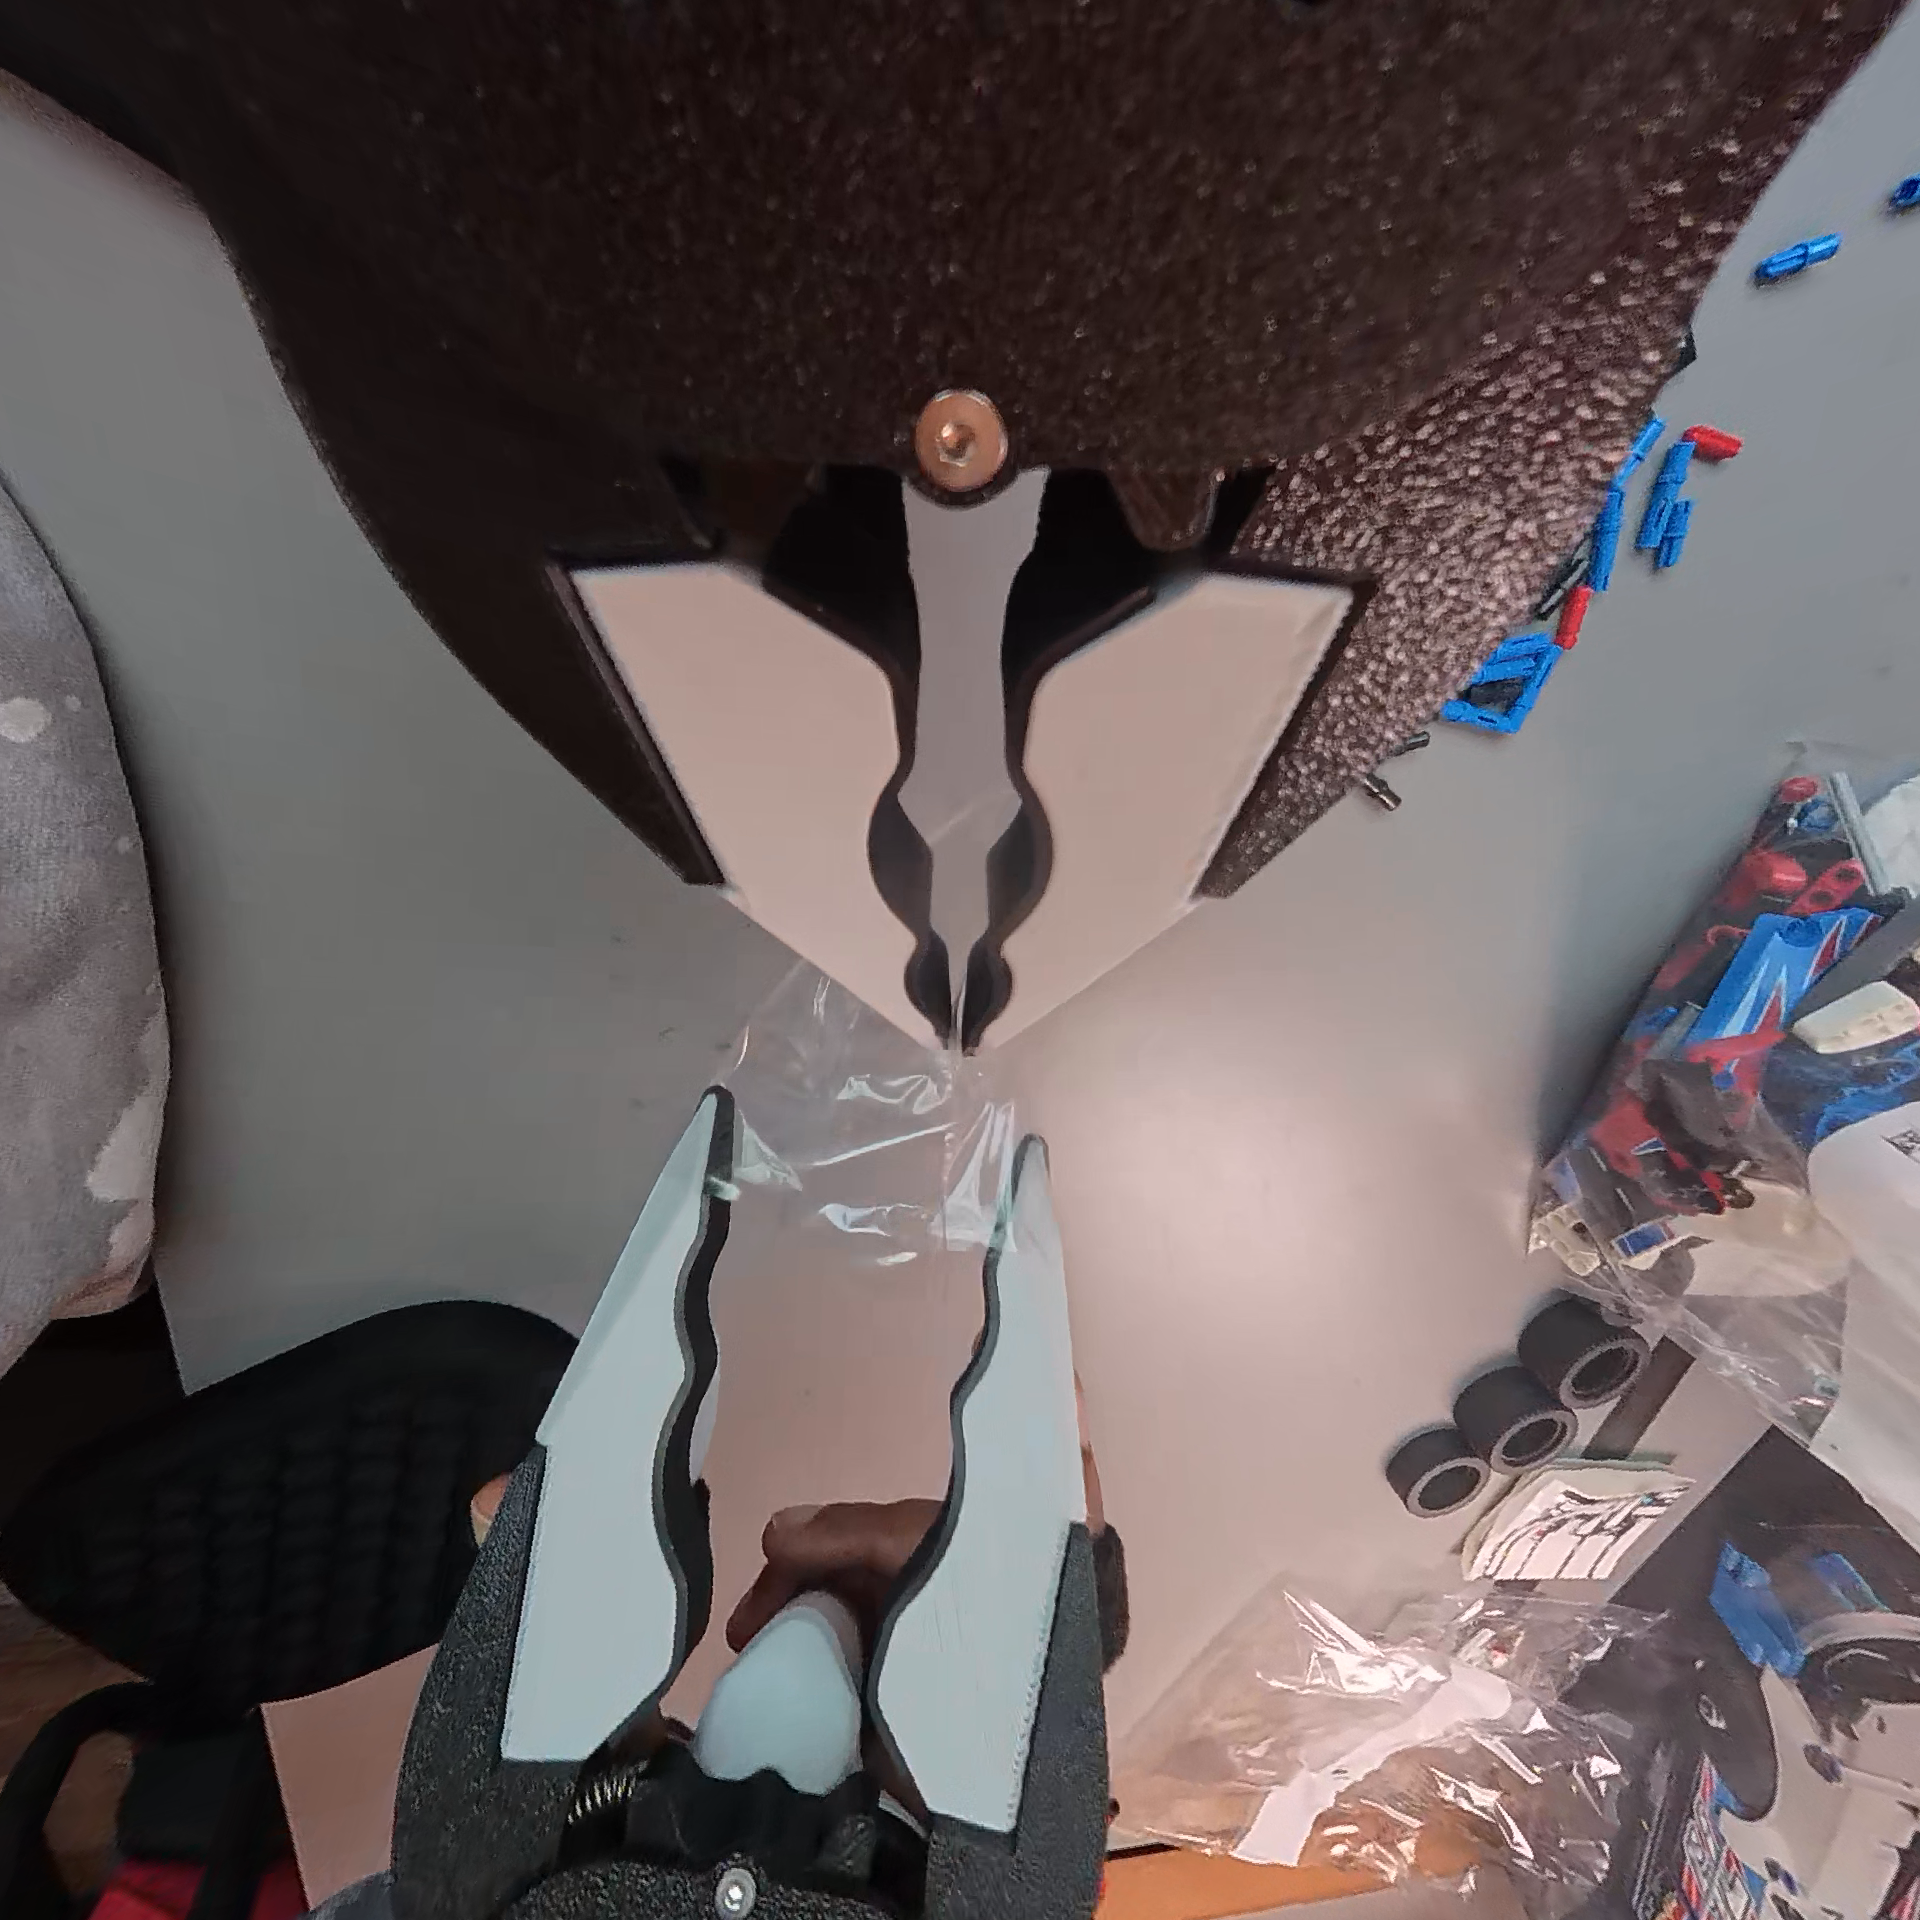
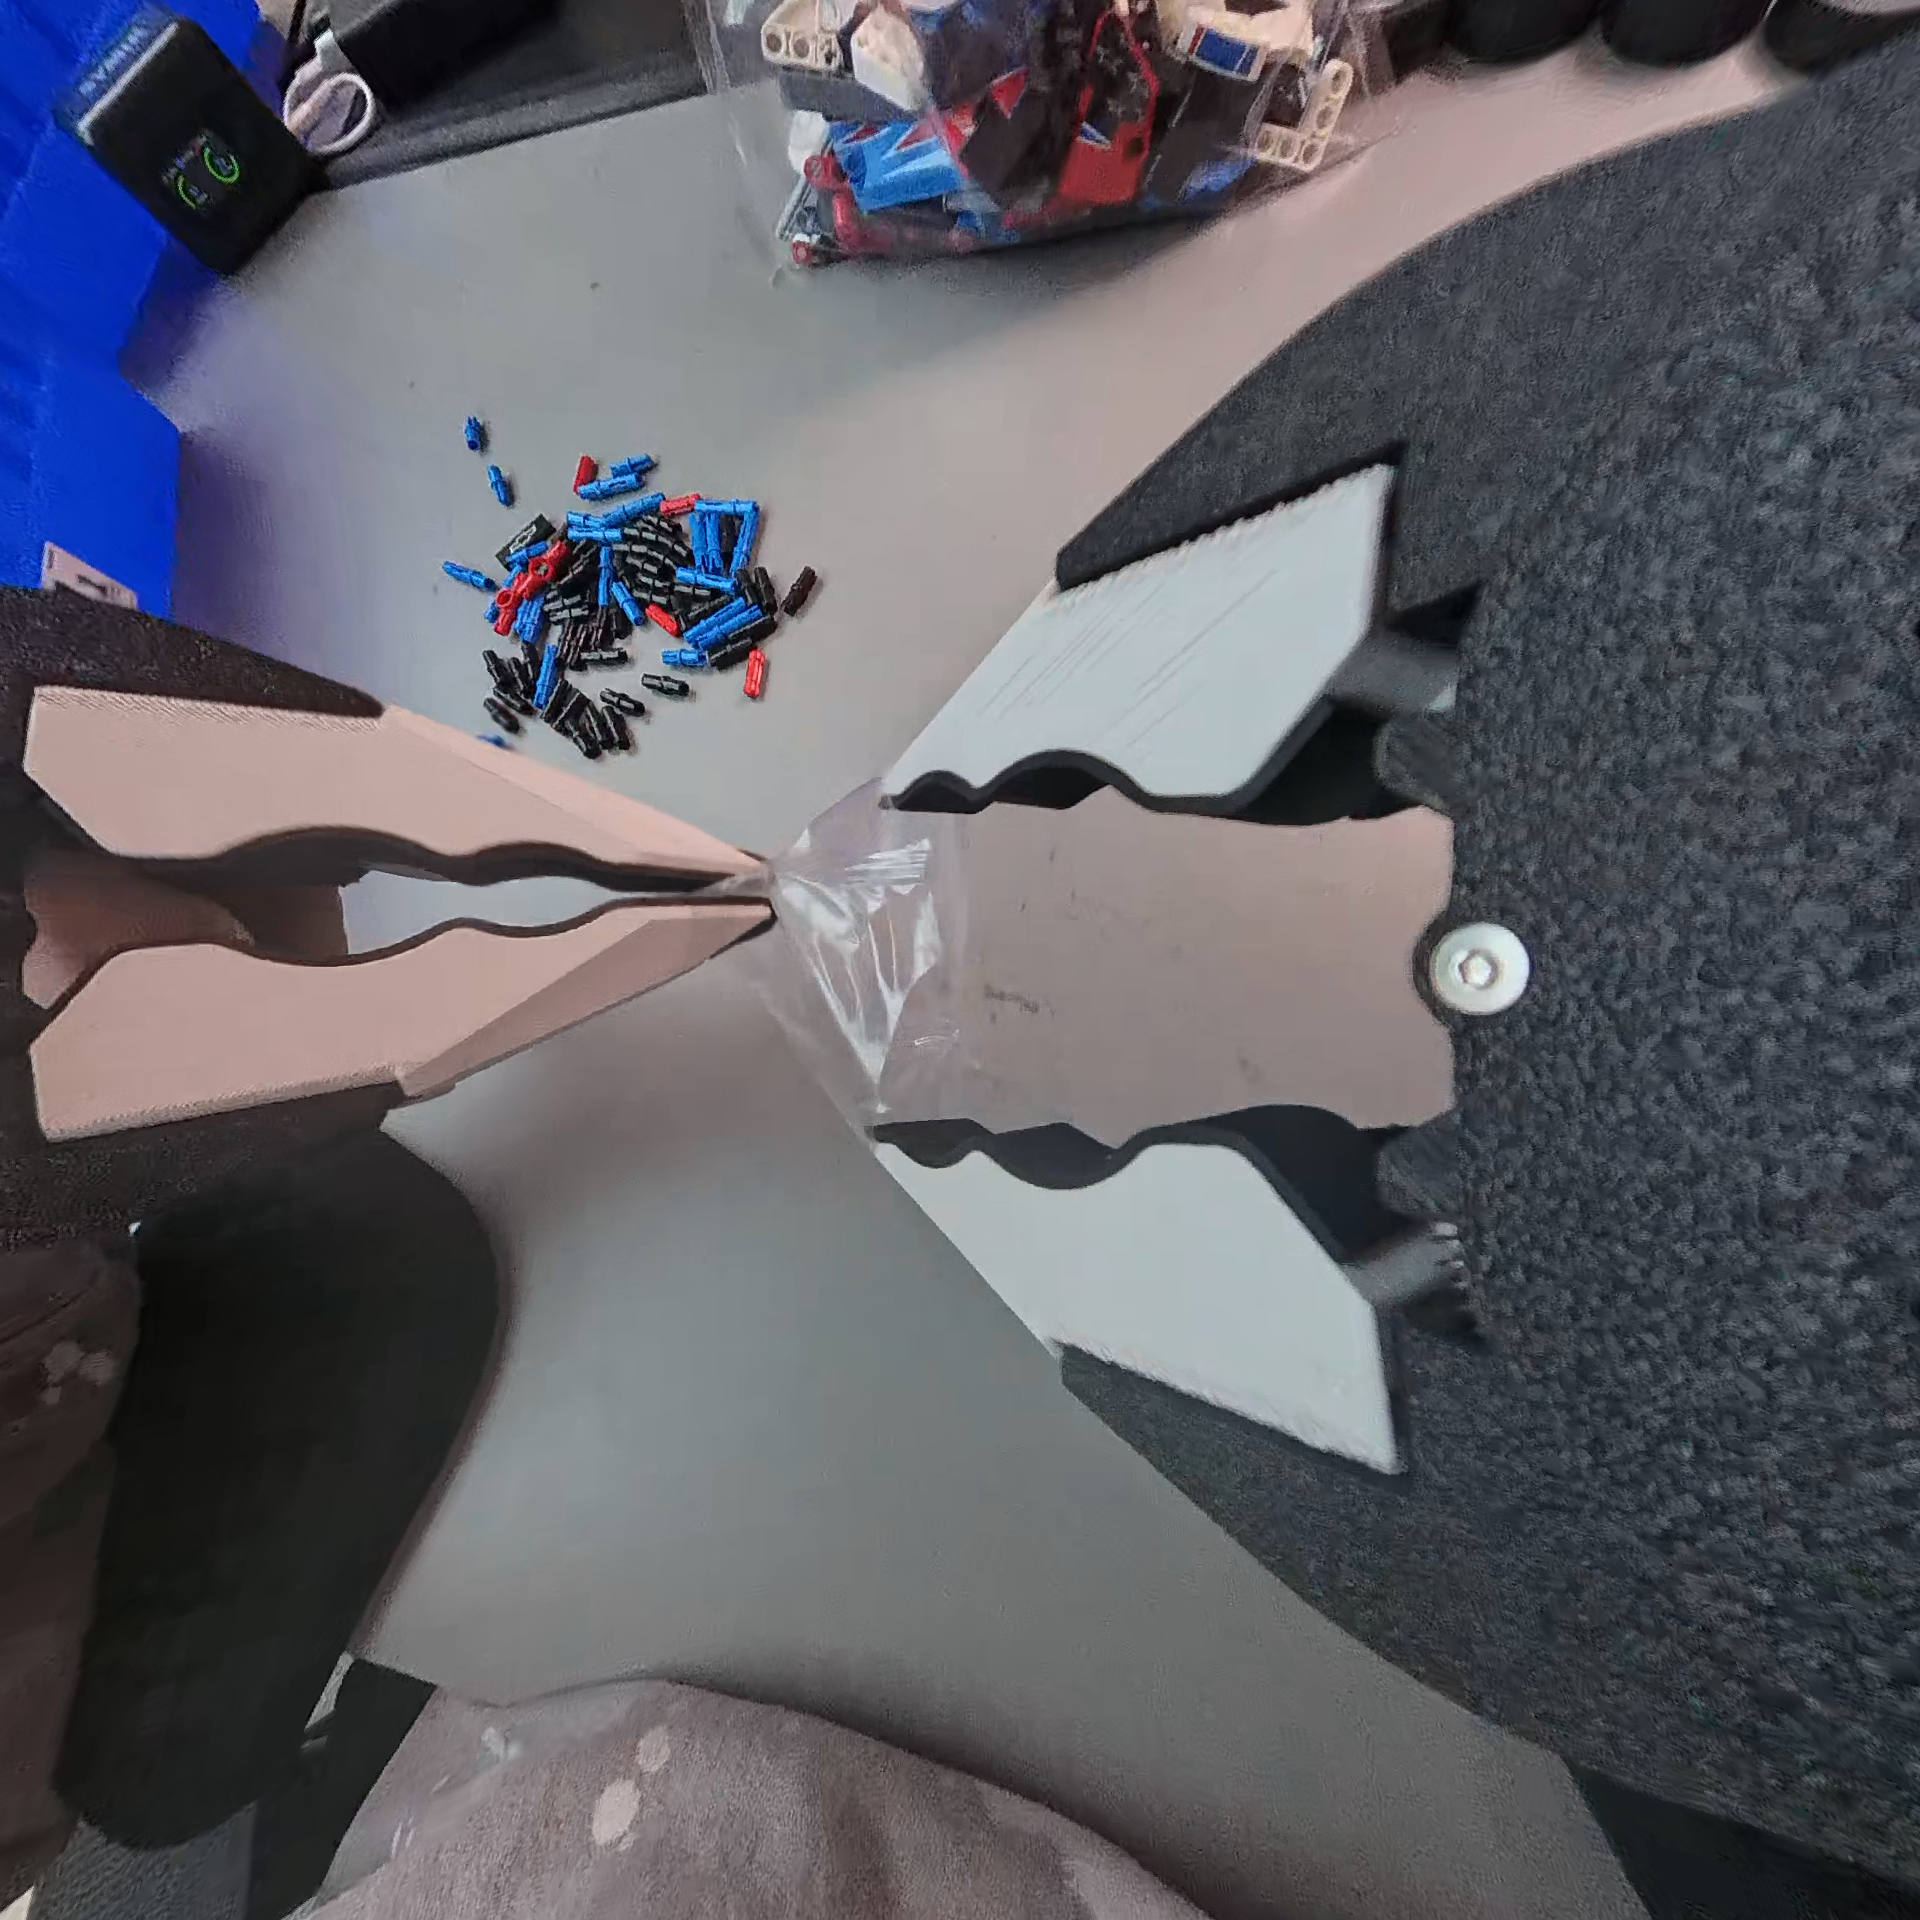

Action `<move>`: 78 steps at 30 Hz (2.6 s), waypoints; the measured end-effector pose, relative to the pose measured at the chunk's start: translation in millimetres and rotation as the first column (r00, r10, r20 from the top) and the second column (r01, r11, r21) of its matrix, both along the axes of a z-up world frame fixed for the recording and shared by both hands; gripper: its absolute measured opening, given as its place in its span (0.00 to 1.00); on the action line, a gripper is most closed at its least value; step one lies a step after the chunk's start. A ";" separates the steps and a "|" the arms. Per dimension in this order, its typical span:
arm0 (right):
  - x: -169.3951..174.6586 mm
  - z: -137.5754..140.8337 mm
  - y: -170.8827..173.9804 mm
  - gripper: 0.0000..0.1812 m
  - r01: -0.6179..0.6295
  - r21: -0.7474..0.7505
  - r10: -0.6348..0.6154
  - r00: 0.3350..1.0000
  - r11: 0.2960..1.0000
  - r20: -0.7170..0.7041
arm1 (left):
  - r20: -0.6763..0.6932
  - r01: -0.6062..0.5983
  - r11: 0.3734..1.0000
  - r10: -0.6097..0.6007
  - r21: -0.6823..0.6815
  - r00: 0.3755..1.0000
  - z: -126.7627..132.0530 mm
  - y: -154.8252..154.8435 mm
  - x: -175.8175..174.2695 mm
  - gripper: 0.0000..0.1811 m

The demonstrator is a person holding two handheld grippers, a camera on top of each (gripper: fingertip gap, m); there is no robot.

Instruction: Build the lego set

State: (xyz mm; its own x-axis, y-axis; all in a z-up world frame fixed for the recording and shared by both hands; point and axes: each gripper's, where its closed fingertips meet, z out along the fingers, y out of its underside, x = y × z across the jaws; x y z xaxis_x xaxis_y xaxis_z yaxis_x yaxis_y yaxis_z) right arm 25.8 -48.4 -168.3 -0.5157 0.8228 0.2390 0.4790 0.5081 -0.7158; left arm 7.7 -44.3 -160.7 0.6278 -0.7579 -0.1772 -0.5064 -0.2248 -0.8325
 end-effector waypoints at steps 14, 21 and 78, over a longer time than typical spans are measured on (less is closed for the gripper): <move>15.2 35.7 -2.1 0.35 0.008 0.012 -0.007 0.999 1.000 -0.039 | 0.208 0.075 0.996 -0.081 0.037 0.975 26.6 -4.6 14.3 0.00; 29.0 42.3 -3.9 0.36 0.002 -0.037 -0.001 1.000 0.999 0.006 | 0.233 0.115 0.993 -0.119 0.031 0.965 28.4 -9.3 25.8 0.00; 7.3 68.6 23.6 0.03 -0.022 -0.532 -0.289 0.820 0.847 -0.494 | 0.693 -0.043 0.969 -0.143 0.243 0.706 89.9 -4.2 -23.5 0.00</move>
State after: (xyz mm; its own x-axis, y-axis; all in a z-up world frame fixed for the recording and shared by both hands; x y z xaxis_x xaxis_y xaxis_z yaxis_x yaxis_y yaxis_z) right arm 33.1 -24.7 -99.6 -0.3045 0.9523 -0.0182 -0.0278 -0.0280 -0.9992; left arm -15.7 -48.5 -70.8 0.6010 -0.7885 0.1306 0.2403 0.0224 -0.9704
